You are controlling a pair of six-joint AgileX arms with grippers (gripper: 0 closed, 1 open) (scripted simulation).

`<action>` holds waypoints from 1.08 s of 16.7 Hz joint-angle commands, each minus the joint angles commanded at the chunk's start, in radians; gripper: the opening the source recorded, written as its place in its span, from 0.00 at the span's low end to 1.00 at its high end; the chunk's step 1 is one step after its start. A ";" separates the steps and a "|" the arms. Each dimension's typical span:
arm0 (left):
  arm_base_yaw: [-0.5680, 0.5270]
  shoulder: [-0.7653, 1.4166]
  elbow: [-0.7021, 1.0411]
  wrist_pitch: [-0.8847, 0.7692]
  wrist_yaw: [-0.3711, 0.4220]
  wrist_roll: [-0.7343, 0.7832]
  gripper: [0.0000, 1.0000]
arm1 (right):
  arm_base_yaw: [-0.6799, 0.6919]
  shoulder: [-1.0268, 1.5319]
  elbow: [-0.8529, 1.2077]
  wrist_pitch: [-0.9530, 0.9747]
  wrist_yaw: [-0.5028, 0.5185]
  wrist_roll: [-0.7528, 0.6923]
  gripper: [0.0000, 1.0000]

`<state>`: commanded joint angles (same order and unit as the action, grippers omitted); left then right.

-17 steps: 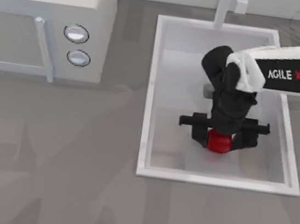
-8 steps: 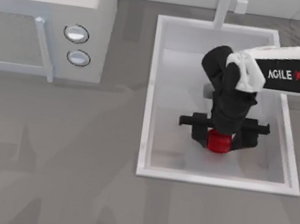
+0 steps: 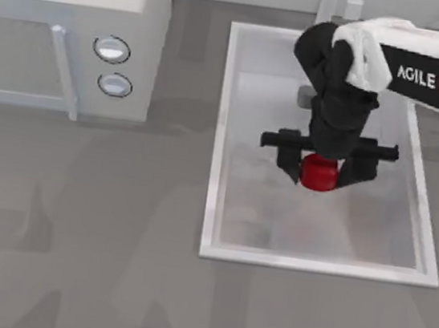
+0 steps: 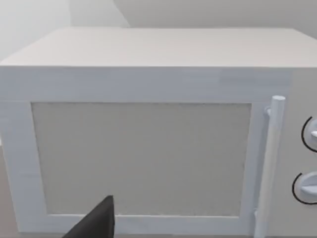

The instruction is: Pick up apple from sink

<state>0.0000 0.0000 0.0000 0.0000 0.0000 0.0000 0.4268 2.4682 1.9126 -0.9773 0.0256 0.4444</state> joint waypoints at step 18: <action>0.000 0.000 0.000 0.000 0.000 0.000 1.00 | -0.005 -0.086 0.640 -0.722 -0.002 -0.008 0.00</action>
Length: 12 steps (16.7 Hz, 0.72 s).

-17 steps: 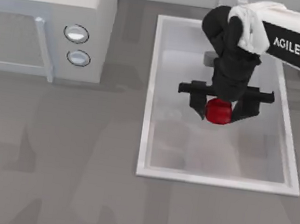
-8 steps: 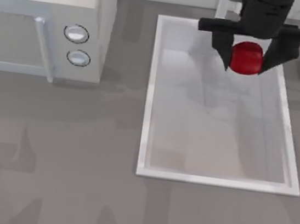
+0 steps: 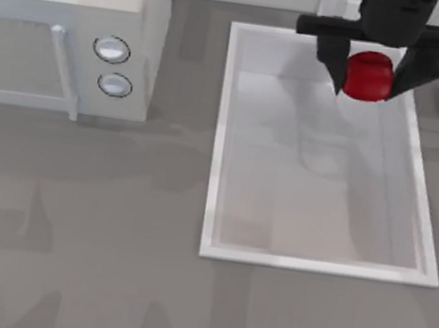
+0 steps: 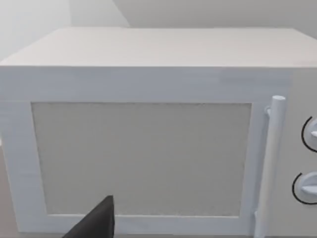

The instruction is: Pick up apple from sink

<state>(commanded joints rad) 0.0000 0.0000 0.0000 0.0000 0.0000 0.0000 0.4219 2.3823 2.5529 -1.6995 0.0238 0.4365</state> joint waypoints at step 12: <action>0.000 0.000 0.000 0.000 0.000 0.000 1.00 | -0.382 -0.371 -0.658 0.231 -0.018 -0.381 0.00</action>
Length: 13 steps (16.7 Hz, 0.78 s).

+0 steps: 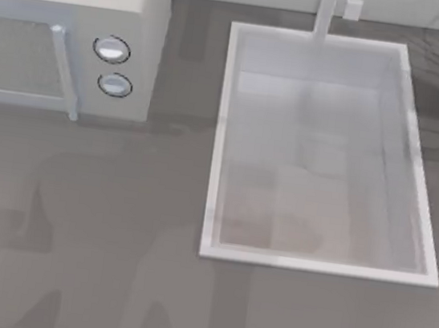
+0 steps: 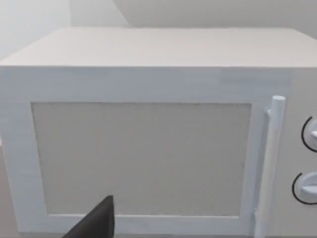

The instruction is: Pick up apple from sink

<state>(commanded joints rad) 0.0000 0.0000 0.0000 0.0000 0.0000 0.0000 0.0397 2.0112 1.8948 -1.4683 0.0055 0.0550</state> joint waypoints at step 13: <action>0.000 0.000 0.000 0.000 0.000 0.000 1.00 | -0.091 -0.071 -0.233 0.168 -0.004 -0.091 0.00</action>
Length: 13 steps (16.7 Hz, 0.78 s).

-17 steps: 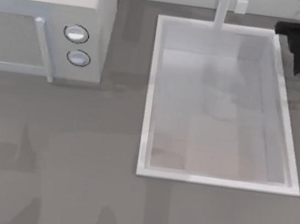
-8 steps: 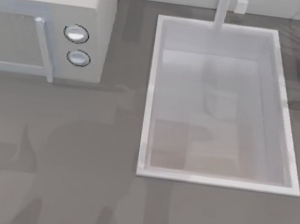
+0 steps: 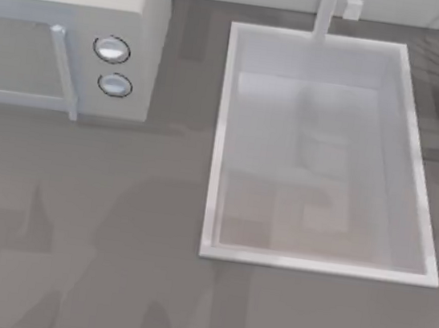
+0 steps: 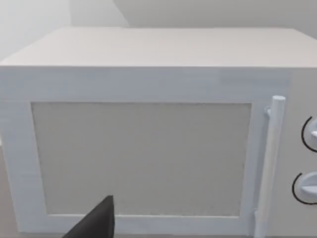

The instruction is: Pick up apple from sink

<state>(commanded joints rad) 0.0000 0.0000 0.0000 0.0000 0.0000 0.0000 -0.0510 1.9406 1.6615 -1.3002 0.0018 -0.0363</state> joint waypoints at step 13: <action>0.000 0.000 0.000 0.000 0.000 0.000 1.00 | 0.000 0.038 -0.258 0.305 0.000 0.001 0.15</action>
<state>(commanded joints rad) 0.0000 0.0000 0.0000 0.0000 0.0000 0.0000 -0.0515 1.9789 1.4032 -0.9950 0.0013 -0.0351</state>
